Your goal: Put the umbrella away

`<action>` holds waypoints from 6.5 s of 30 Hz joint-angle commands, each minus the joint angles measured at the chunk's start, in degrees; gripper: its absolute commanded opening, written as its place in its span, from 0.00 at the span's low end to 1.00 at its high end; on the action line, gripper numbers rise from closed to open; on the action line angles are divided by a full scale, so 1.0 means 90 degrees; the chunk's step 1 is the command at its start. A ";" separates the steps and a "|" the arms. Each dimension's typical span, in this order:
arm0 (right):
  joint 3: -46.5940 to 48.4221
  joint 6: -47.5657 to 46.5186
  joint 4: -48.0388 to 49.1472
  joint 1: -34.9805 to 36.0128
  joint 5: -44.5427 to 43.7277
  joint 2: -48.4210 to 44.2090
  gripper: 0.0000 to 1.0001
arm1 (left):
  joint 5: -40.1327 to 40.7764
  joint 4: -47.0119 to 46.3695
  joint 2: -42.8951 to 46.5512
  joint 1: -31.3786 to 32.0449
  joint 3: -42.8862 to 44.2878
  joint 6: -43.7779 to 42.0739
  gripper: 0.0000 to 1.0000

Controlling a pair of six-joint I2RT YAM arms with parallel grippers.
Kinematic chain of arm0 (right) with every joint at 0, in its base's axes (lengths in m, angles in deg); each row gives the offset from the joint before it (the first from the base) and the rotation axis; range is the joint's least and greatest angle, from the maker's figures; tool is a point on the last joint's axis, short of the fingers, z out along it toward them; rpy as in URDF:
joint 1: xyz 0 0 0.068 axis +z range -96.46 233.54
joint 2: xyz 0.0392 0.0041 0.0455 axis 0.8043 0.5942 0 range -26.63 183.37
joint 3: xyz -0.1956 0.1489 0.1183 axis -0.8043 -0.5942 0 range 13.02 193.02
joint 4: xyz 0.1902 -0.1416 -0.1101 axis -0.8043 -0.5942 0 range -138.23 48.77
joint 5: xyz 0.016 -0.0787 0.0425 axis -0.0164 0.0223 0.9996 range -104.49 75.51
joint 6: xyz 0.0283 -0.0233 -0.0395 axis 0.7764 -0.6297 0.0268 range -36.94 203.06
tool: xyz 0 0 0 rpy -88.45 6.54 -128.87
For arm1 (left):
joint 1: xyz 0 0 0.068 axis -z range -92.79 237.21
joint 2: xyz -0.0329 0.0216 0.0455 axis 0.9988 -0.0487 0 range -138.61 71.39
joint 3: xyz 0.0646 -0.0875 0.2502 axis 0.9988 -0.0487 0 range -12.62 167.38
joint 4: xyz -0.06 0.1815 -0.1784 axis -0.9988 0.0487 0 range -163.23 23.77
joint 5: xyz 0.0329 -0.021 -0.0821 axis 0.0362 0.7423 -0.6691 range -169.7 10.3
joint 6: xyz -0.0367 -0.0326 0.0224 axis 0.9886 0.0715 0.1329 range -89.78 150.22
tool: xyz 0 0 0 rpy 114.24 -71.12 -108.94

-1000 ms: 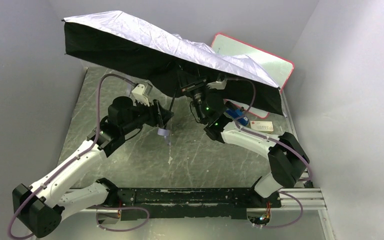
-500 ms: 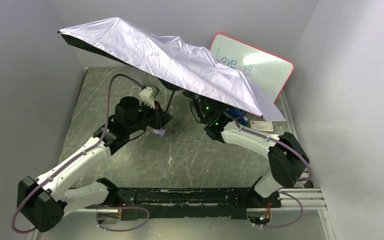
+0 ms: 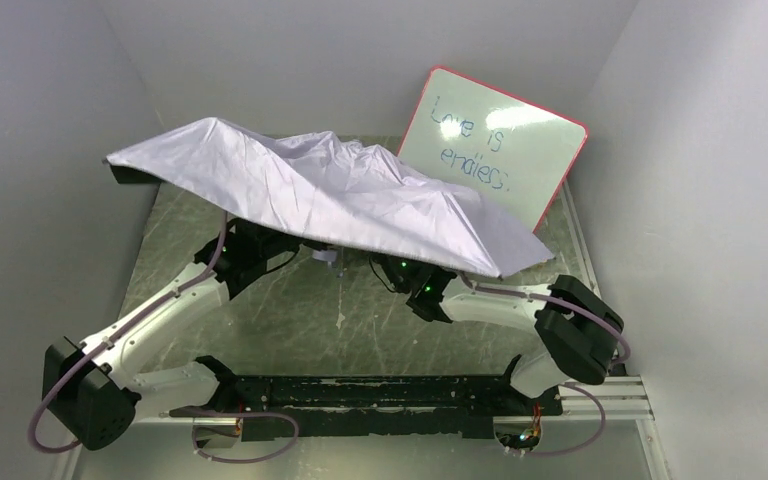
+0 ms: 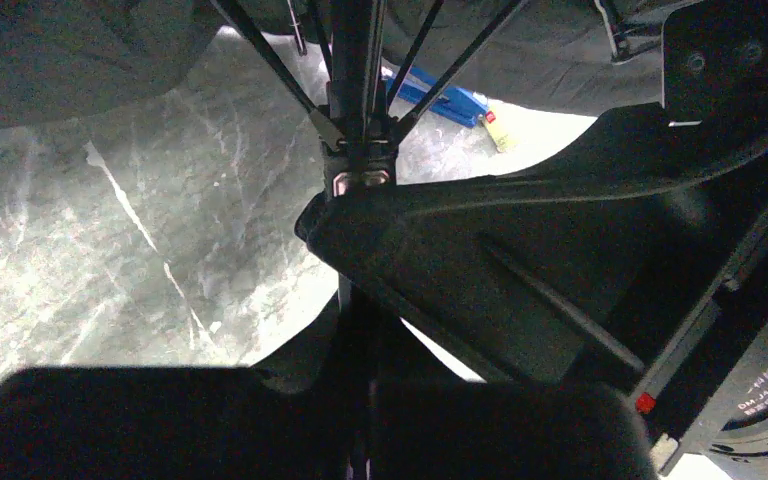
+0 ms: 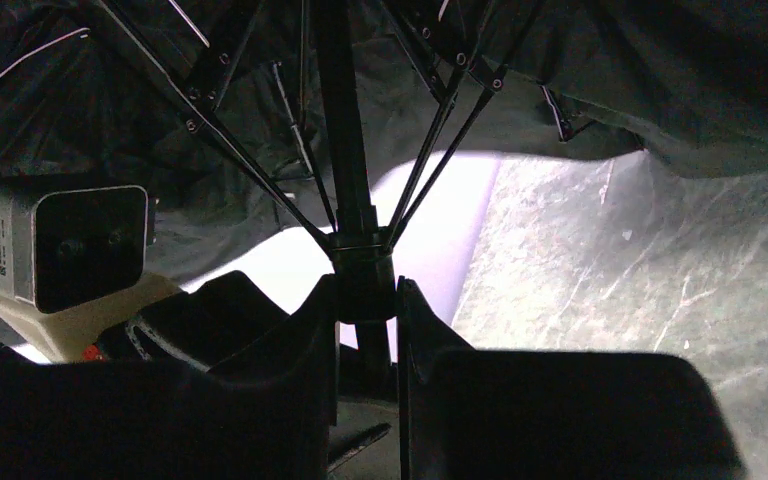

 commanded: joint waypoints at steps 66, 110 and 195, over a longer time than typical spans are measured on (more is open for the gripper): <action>0.0504 0.2009 -0.4006 0.0783 -0.0041 0.0075 0.25 | 0.1408 0.3482 -0.0881 -0.0090 0.0701 -0.0330 0.05; -0.0208 -0.2623 -0.5938 0.0805 -0.0869 -0.3758 0.69 | 0.1401 0.3189 -0.0258 -0.0090 -0.0492 -0.0259 0.63; 0.2373 -0.2838 -0.5188 -0.1595 0.2934 0.2140 0.32 | 0.1977 0.1034 -0.1893 -0.0346 0.0391 -0.0648 0.05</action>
